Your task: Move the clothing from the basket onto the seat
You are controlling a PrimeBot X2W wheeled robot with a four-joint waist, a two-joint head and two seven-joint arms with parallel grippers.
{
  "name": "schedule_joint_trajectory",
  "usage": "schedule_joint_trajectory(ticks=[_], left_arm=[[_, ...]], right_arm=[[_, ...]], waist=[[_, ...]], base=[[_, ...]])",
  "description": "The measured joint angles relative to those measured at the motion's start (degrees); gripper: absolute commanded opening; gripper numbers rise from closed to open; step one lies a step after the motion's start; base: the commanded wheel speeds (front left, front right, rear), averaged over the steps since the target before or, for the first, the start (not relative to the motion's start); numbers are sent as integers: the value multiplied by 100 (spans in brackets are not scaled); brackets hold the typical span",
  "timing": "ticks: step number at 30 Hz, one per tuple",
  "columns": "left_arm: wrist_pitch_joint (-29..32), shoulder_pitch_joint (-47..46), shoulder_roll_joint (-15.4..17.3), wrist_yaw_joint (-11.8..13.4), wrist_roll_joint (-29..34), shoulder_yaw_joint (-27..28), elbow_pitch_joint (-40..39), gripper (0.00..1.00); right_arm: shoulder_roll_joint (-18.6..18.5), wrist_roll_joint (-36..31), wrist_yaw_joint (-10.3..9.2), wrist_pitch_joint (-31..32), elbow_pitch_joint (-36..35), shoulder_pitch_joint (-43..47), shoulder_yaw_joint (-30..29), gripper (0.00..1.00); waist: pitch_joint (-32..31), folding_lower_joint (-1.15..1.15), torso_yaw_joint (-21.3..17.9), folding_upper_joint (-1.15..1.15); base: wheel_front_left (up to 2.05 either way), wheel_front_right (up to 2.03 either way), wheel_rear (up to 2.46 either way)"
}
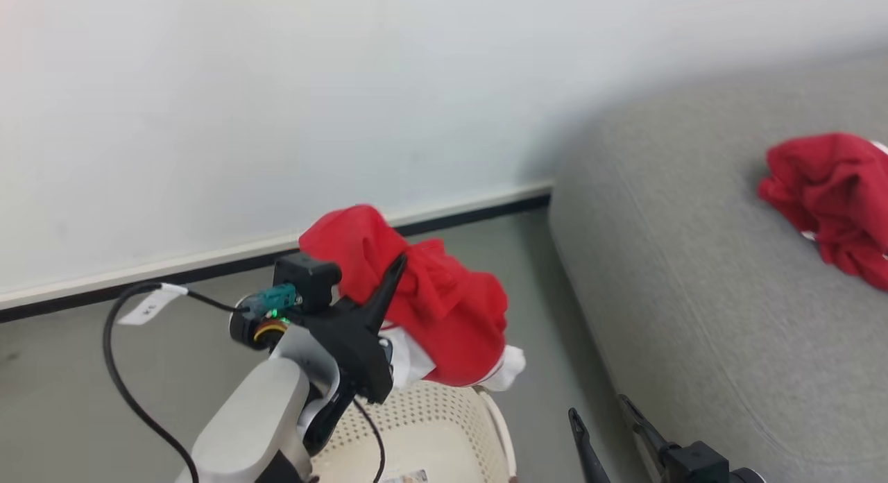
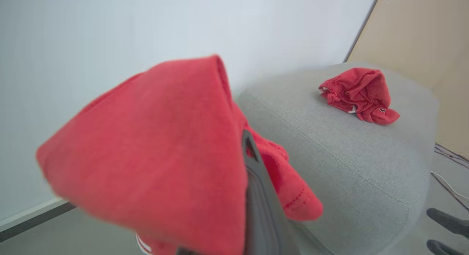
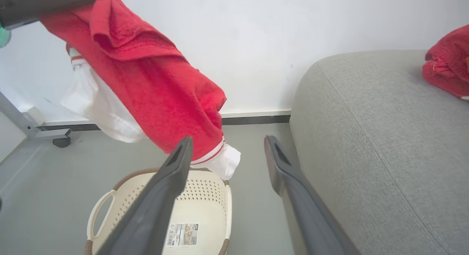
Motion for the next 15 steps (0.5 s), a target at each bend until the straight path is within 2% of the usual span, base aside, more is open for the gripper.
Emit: schedule_joint_trajectory(ticks=[7, 15], left_arm=[[149, -190, -42, 60, -191, -41, -659, 0], [301, -275, -75, 198, -154, -263, -879, 0]], right_arm=[[-43, 29, 1, 129, -114, 87, 47, 100], [-57, 65, 1, 214, -91, 41, 232, 100]], waist=[[-401, 1, 544, 0], [-716, 2, 965, 1]], base=[[0, 0, 0], [0, 0, 0]])
